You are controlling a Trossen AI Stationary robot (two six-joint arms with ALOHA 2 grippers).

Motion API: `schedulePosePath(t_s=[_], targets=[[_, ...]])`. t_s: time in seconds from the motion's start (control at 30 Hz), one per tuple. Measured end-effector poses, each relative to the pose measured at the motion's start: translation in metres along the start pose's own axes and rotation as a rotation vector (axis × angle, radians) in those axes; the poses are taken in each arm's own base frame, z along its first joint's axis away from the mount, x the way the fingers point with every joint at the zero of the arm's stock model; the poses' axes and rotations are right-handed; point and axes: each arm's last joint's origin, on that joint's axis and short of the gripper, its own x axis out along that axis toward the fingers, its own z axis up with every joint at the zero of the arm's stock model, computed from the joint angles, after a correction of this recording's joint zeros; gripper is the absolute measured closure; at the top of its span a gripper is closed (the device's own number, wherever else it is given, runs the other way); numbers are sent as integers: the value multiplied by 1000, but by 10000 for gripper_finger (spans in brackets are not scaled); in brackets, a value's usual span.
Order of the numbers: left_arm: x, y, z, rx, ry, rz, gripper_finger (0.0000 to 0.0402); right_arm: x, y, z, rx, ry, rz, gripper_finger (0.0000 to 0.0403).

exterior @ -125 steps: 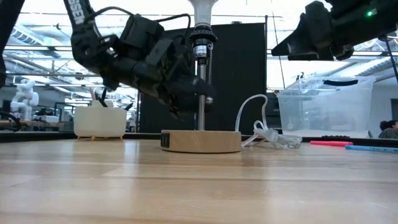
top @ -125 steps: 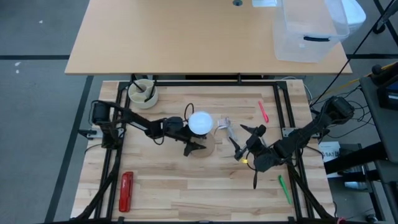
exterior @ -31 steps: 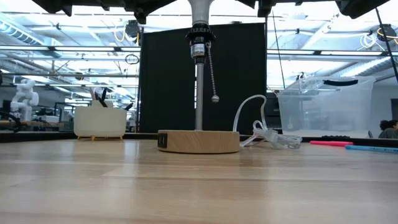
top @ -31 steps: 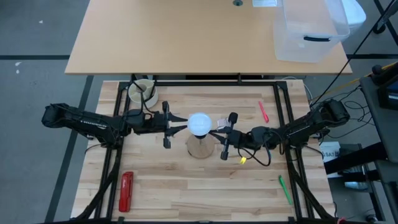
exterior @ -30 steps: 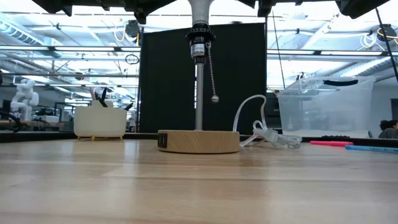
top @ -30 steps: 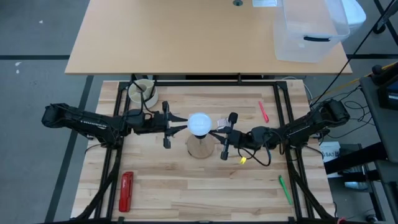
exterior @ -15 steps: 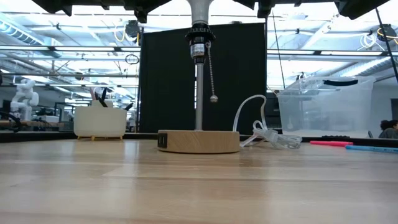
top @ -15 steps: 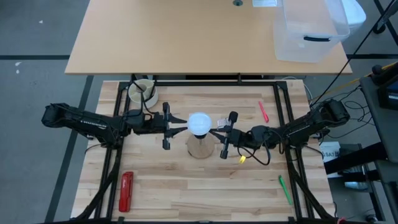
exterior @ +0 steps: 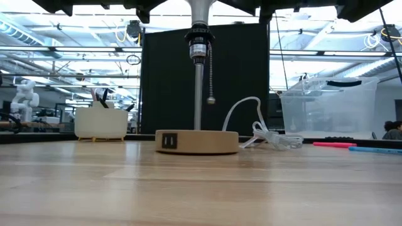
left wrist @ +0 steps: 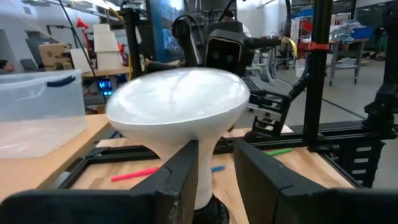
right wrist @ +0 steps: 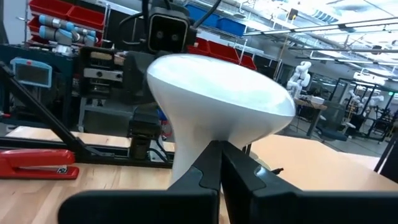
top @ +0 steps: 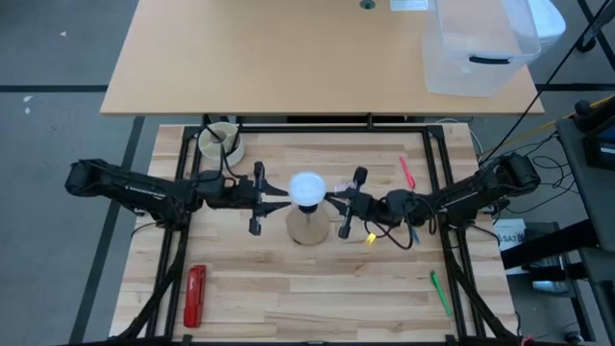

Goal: Screw lightbulb
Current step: Remove the lightbulb from the desk lamp

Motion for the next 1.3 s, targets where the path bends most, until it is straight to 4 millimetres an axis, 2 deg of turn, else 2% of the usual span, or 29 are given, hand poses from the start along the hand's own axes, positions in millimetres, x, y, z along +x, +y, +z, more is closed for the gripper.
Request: schedulePosePath(t_s=[0.47, 0.67, 0.83, 1.03, 1.3], targets=[[25, -4, -36, -41, 119, -3, 294, 3, -5, -9, 1, 77, -11, 403], [22, -1, -32, -25, 116, 81, 302, 0, 0, -17, -35, 162, -17, 403], [14, 1, -25, 13, 124, 107, 323, -4, 9, -12, -78, 132, 19, 403], [9, 2, -14, 48, 78, 122, 325, -9, 17, -1, -134, 50, 38, 403], [9, 2, -12, 56, 58, 106, 325, -12, 22, 3, -194, 16, 51, 403]])
